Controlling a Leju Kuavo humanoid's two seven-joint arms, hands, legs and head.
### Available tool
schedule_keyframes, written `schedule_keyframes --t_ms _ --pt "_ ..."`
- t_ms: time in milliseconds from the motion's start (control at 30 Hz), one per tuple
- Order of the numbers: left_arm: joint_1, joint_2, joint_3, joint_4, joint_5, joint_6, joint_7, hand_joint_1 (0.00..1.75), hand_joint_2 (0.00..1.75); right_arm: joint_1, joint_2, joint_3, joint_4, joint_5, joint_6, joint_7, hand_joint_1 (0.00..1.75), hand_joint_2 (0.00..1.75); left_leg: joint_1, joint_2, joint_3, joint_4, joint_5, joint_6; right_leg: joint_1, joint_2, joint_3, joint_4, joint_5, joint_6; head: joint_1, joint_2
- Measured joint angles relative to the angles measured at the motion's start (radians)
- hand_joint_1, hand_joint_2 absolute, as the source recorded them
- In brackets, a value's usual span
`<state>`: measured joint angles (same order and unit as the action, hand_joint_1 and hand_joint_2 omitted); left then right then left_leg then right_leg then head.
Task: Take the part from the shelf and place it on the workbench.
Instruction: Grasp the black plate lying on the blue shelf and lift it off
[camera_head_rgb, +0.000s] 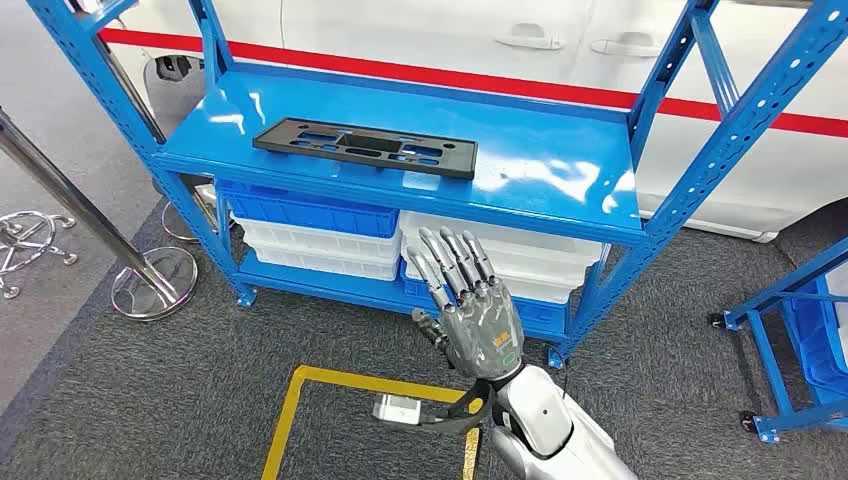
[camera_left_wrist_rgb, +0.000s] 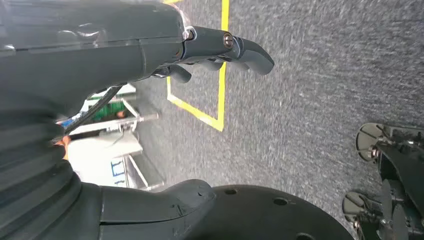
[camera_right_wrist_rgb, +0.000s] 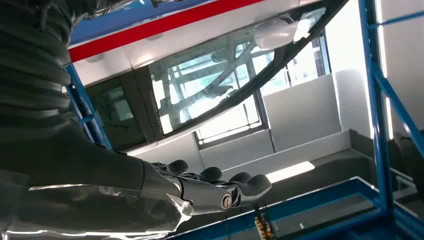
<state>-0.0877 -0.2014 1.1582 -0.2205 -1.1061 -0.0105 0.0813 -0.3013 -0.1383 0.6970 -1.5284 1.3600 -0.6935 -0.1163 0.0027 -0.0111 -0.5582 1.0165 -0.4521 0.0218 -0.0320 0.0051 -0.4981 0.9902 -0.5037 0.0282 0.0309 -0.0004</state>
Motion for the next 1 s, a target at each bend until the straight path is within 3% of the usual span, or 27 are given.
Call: schedule_keyframes --t_ms 133,300,567,700,1000 --pt "0.0 0.002 -0.009 0.0 -0.01 -0.003 0.0 0.0 1.75 -0.021 0.01 -0.007 0.05 -0.017 0.0 -0.004 0.0 1.75 0.0 0.0 0.0 0.0 0.0 0.0 0.0 0.0 0.0 0.0 0.0 0.0 0.0 0.0" --pt "0.0 0.008 -0.038 0.0 -0.041 -0.007 0.003 0.0 1.75 -0.112 0.06 -0.04 0.228 -0.064 -0.001 -0.014 0.0 1.75 0.0 0.0 -0.001 0.0 0.0 0.0 0.0 0.0 -0.001 0.0 0.0 0.0 0.0 0.0" --pt "0.0 0.01 -0.055 0.0 -0.05 -0.012 -0.022 0.0 1.75 -0.133 0.078 -0.042 0.288 -0.125 -0.002 -0.021 0.0 1.75 0.0 0.0 -0.001 0.0 0.0 0.0 0.0 0.0 -0.001 0.0 0.0 0.0 0.0 0.0" --pt "0.0 0.01 -0.059 0.0 -0.052 -0.011 -0.036 0.0 0.0 -0.134 0.092 -0.04 0.305 -0.181 0.01 -0.039 0.0 1.75 0.0 0.0 -0.001 0.0 0.0 0.0 0.0 0.0 -0.001 0.0 0.0 0.0 0.0 0.0" --pt "0.001 0.01 -0.06 0.001 -0.045 0.0 -0.049 0.0 0.0 -0.121 0.11 -0.008 0.318 -0.223 0.031 -0.049 0.0 1.75 0.0 0.0 -0.001 0.0 0.0 0.0 0.0 0.0 -0.002 0.0 0.0 0.0 0.0 0.0"
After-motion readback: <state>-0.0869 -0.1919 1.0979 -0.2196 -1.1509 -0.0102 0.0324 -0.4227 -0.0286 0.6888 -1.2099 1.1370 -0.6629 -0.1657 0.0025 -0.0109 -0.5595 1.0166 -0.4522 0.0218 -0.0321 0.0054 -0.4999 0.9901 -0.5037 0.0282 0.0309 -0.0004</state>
